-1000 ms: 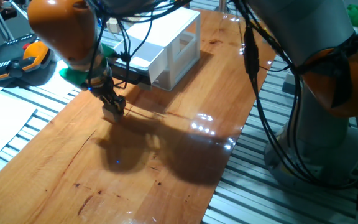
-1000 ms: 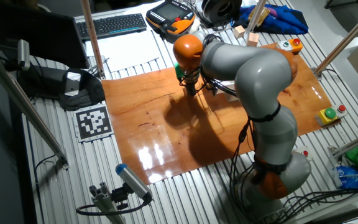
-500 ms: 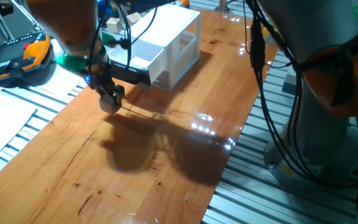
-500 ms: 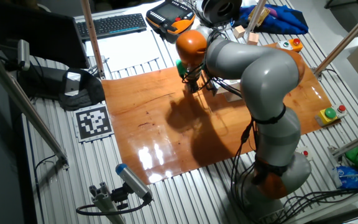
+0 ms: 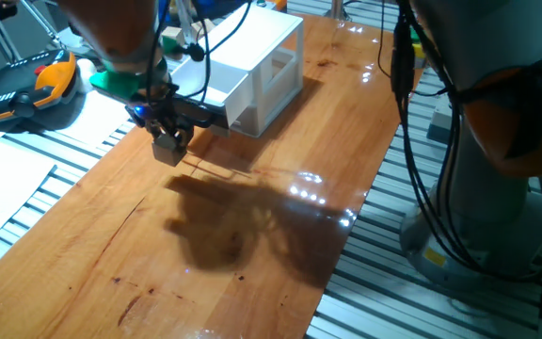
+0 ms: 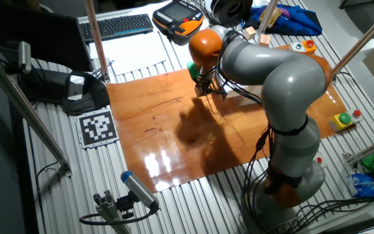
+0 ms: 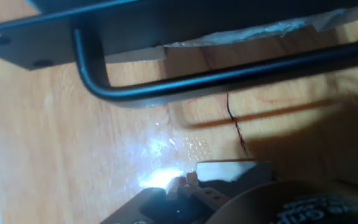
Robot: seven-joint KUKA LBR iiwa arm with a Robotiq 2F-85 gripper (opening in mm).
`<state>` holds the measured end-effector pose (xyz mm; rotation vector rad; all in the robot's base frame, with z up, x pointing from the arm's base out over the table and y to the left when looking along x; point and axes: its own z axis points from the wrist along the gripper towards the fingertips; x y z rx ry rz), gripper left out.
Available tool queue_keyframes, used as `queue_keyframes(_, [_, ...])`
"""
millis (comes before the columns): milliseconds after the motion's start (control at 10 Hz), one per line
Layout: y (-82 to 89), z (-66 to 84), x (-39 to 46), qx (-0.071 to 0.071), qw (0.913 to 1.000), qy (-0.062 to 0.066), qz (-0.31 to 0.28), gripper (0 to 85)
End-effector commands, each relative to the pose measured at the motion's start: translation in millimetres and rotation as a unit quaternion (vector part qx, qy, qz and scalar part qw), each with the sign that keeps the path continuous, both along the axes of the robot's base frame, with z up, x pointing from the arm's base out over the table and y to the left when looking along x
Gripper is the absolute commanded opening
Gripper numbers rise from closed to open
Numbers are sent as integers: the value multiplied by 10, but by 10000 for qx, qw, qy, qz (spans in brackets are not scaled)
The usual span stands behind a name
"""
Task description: Put things in the drawer
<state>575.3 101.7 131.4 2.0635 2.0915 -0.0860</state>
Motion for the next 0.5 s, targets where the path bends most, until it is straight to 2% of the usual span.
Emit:
queue_keyframes(0, [10, -15, 4, -103, 9999, -27, 56, 0])
queue_keyframes(400, [-4, 19, -17, -99, 9998, 71, 153, 0])
